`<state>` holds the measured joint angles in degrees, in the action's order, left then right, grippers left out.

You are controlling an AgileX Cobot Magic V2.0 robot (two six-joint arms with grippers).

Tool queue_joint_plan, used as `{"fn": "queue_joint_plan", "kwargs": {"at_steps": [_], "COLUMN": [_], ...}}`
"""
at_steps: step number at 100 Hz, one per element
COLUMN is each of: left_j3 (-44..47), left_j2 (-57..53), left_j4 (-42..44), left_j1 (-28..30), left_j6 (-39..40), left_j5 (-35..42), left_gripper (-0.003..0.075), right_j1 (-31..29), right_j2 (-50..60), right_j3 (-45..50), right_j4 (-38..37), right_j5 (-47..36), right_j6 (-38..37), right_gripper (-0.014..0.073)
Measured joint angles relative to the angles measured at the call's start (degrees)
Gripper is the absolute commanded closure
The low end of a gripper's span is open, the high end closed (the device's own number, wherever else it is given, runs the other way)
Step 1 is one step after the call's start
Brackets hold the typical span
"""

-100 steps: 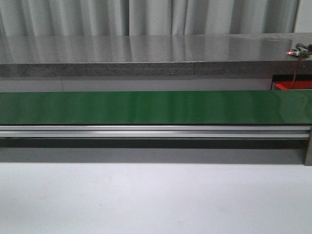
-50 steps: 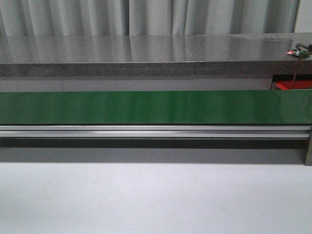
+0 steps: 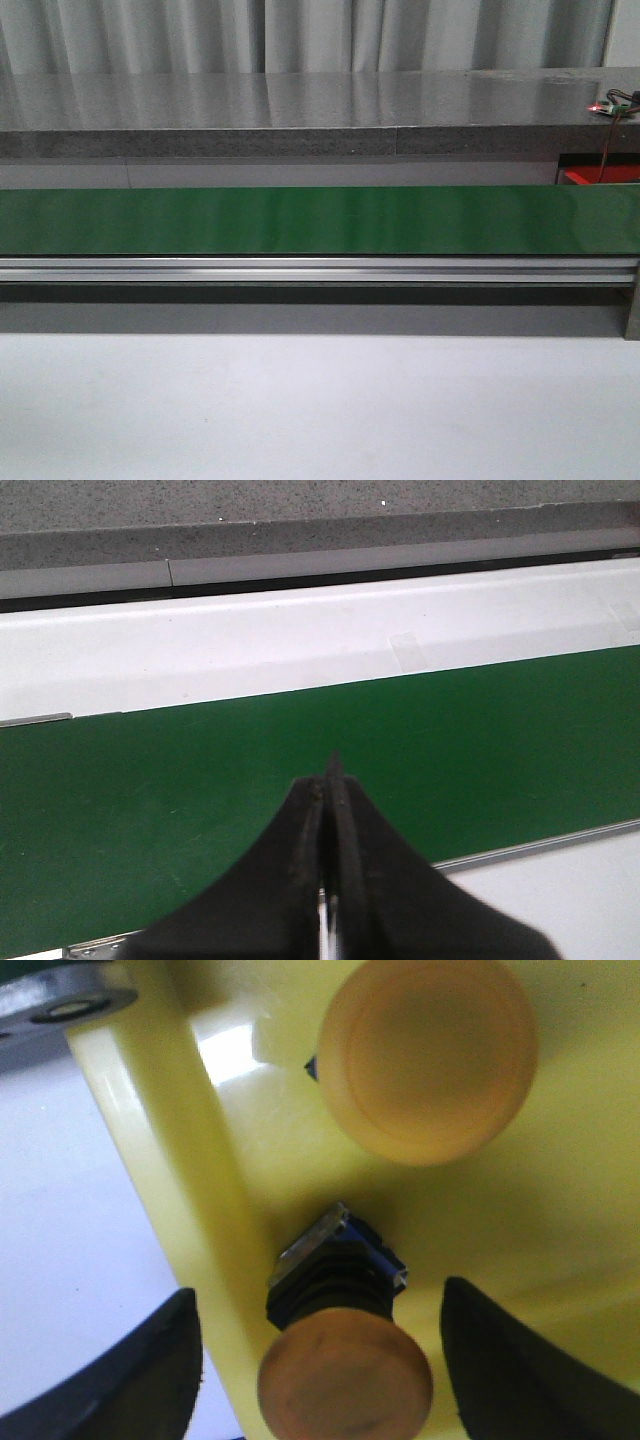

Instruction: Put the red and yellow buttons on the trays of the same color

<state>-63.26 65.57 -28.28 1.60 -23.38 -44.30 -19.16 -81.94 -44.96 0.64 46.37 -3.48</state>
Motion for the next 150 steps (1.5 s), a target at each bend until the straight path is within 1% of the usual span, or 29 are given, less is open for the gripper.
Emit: {"fn": "queue_joint_plan", "kwargs": {"at_steps": [25, 54, 64, 71, 85, 105, 109, 132, 150], "left_j3": [0.00, 0.00, 0.00, 0.00, 0.00, 0.00, 0.00, 0.00, 0.00], "left_j2": [0.00, 0.00, 0.00, 0.00, 0.00, 0.00, 0.00, 0.00, 0.00], "left_j4": [0.00, 0.00, 0.00, 0.00, 0.00, 0.00, 0.00, 0.00, 0.00], "left_j1": [0.00, 0.00, 0.00, 0.00, 0.00, 0.00, 0.00, 0.00, 0.00], "left_j6": [0.00, 0.00, 0.00, 0.00, 0.00, 0.00, 0.00, 0.00, 0.00], "left_j5": [0.00, 0.00, 0.00, 0.00, 0.00, -0.59, -0.59, -0.78, -0.78], "left_gripper": [0.0740, 0.0740, 0.0740, 0.0740, 0.0740, 0.0740, 0.0740, 0.0740, 0.0740], "right_j1": [0.00, 0.13, 1.80, 3.60, 7.20, 11.03, 11.87, 17.90, 21.27], "right_j2": [2.15, 12.24, 14.95, 15.76, 16.01, 16.01, 16.01, 16.01, 16.01], "right_j3": [-1.44, -1.93, -2.16, -3.17, -6.39, -10.61, -10.72, -10.97, -10.97], "right_j4": [0.00, 0.00, 0.00, 0.00, 0.14, 2.30, 3.03, 7.37, 8.58], "right_j5": [3.32, 6.02, 6.91, 8.18, 10.44, 10.72, 10.15, 6.49, 4.38], "right_j6": [-0.25, -0.25, -0.25, -0.15, 0.33, 0.54, 1.00, 2.81, 2.93], "right_gripper": [0.0026, 0.0037, 0.0105, 0.0181, 0.0364, 0.0674, 0.0662, 0.0667, 0.0667]}}
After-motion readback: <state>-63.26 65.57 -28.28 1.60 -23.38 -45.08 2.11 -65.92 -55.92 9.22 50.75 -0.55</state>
